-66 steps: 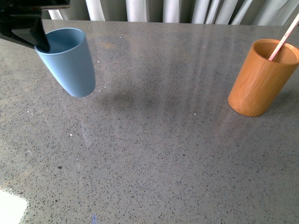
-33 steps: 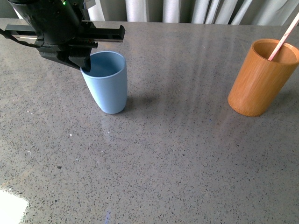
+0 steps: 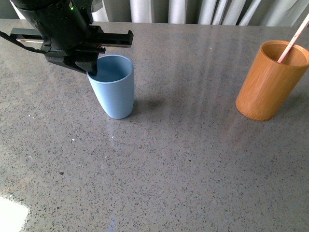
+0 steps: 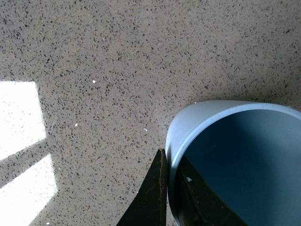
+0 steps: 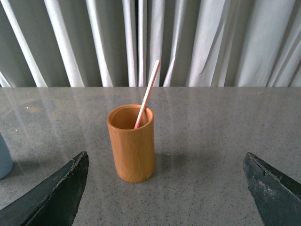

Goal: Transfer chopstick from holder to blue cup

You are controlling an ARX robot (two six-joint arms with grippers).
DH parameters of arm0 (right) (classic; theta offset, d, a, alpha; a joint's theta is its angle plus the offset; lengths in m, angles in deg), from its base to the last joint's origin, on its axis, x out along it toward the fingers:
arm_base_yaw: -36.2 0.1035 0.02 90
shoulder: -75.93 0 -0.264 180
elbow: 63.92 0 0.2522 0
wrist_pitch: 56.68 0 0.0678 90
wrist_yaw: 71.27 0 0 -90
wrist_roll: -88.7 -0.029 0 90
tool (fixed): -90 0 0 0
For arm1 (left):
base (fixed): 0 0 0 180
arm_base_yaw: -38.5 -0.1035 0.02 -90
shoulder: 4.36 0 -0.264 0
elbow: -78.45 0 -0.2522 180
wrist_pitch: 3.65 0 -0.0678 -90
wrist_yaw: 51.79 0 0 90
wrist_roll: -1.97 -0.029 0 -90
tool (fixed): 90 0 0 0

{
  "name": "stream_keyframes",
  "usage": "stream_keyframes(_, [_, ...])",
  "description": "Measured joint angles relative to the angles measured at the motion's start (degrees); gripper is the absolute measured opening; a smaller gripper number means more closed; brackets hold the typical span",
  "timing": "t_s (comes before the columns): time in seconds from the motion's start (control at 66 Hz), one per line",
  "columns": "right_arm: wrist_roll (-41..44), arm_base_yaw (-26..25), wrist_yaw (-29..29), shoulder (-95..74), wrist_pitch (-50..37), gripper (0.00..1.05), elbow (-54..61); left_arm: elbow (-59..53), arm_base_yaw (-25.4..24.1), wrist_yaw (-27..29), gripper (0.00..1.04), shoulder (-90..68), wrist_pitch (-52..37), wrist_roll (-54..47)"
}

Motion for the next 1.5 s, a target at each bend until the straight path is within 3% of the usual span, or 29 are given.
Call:
stream_keyframes(0.652, [0.0,0.0,0.0,0.0,0.0,0.96,0.0,-0.46,0.94,-1.33,0.97,0.83,1.27,0.92])
stream_keyframes(1.076, [0.0,0.0,0.0,0.0,0.0,0.96,0.02,0.81,-2.58,-3.08,0.96,7.8,3.48,1.64])
stream_keyframes(1.152, [0.0,0.0,0.0,0.0,0.0,0.96,0.02,0.2,-4.39,-0.96,0.96,10.16,1.57,1.7])
stream_keyframes(1.365, [0.0,0.0,0.0,0.0,0.0,0.96,0.0,-10.84,-8.61,2.67,0.93,23.21,-20.44,0.98])
stream_keyframes(1.425, [0.0,0.0,0.02,0.0,0.0,0.96,0.02,-18.82,-8.96,8.17,0.83,26.99,-38.16,-2.29])
stream_keyframes(1.501, [0.0,0.0,0.0,0.0,0.0,0.96,0.0,-26.93,-9.62,8.74,0.72,30.12,-53.33,-5.2])
